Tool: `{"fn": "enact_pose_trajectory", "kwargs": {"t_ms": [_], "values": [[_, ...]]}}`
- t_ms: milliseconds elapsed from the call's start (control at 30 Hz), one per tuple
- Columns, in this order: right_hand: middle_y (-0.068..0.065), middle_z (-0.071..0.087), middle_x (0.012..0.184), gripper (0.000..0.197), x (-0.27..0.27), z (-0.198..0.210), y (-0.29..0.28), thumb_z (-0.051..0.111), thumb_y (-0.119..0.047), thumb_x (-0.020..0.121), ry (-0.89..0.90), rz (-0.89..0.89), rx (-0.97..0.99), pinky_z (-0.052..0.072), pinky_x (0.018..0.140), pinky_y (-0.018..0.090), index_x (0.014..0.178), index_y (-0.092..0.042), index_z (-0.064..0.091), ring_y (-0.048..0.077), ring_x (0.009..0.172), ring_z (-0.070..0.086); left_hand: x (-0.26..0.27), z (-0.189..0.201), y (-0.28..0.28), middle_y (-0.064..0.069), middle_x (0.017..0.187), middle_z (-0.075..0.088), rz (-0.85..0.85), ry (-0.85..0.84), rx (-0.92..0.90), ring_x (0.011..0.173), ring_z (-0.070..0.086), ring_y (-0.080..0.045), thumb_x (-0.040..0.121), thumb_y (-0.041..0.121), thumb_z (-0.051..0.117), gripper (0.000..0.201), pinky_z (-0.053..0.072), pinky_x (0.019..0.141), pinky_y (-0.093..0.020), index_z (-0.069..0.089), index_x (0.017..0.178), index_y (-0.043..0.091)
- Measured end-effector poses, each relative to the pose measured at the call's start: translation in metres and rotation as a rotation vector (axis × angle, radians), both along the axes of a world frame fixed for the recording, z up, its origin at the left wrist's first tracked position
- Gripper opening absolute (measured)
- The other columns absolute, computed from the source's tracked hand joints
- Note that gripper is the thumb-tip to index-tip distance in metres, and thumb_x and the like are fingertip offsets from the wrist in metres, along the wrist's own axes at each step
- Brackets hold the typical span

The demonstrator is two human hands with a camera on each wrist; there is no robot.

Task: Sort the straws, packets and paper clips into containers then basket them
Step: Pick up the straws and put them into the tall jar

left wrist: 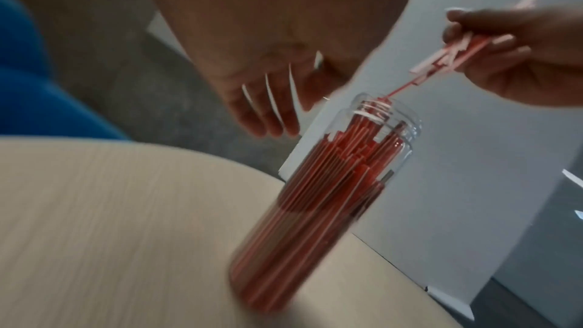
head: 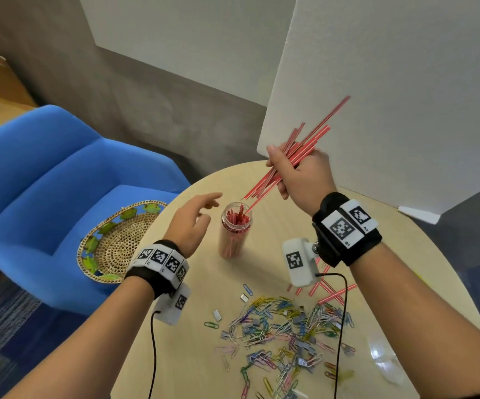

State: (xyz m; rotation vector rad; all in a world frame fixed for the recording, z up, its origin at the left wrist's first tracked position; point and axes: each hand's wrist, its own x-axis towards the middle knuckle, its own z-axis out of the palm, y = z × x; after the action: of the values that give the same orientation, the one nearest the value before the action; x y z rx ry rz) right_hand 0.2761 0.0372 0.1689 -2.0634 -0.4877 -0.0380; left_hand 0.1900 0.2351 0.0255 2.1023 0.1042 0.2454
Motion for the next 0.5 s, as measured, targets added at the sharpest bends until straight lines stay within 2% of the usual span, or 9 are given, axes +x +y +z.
{"fn": "enact_pose_trajectory", "kwargs": {"t_ms": [33,100,200,267,367,500], "values": [[0.004,0.059,0.048,0.035,0.0,-0.003,0.006,0.055,-0.04,0.098,-0.006,0.015,-0.025,0.05,0.049,0.023,0.077,-0.015,0.068,0.017,0.039,0.056,-0.004,-0.007,-0.001,0.005,0.121,0.06,0.002,0.088,-0.076,0.114,0.052,-0.005,0.08,0.003,0.049,0.061,0.044,0.097,-0.028,0.05,0.138,0.023],[0.006,0.06,0.05,0.035,0.001,-0.01,0.015,0.055,-0.042,0.097,-0.006,0.051,-0.097,0.053,0.051,0.025,0.077,-0.016,0.067,0.016,0.039,0.056,-0.011,-0.021,-0.006,0.003,0.127,0.055,-0.057,0.219,-0.09,0.118,0.048,-0.006,0.073,0.005,0.063,0.074,0.043,0.099,-0.029,0.042,0.142,0.022],[0.004,0.061,0.051,0.035,0.001,-0.019,0.025,0.055,-0.042,0.097,0.027,0.087,-0.222,0.054,0.051,0.025,0.077,-0.016,0.067,0.012,0.039,0.055,-0.014,-0.042,-0.015,0.004,0.129,0.051,-0.103,0.247,-0.047,0.114,0.046,-0.004,0.066,0.01,0.081,0.084,0.041,0.099,-0.026,0.043,0.14,0.02],[0.0,0.059,0.05,0.034,0.002,-0.02,0.026,0.056,-0.042,0.097,0.037,0.092,-0.267,0.05,0.05,0.023,0.074,-0.019,0.067,0.008,0.037,0.052,-0.011,-0.051,-0.019,0.007,0.128,0.05,-0.076,0.251,-0.037,0.113,0.046,-0.005,0.062,0.021,0.09,0.088,0.04,0.096,-0.023,0.046,0.138,0.02],[-0.001,0.058,0.051,0.034,0.005,-0.011,0.021,0.057,-0.04,0.097,0.065,0.057,-0.23,0.045,0.049,0.023,0.068,-0.022,0.064,0.008,0.036,0.051,-0.004,-0.055,-0.023,0.005,0.126,0.051,-0.07,0.226,0.01,0.11,0.045,-0.006,0.059,0.033,0.092,0.09,0.036,0.096,-0.021,0.047,0.136,0.019],[-0.007,0.054,0.049,0.034,0.008,-0.001,0.019,0.058,-0.037,0.097,0.109,0.05,-0.178,0.042,0.049,0.024,0.068,-0.02,0.064,0.005,0.034,0.048,-0.001,-0.058,-0.014,0.003,0.128,0.053,-0.015,0.204,0.057,0.111,0.047,-0.009,0.057,0.038,0.092,0.092,0.041,0.103,-0.037,0.048,0.136,0.023]]}}
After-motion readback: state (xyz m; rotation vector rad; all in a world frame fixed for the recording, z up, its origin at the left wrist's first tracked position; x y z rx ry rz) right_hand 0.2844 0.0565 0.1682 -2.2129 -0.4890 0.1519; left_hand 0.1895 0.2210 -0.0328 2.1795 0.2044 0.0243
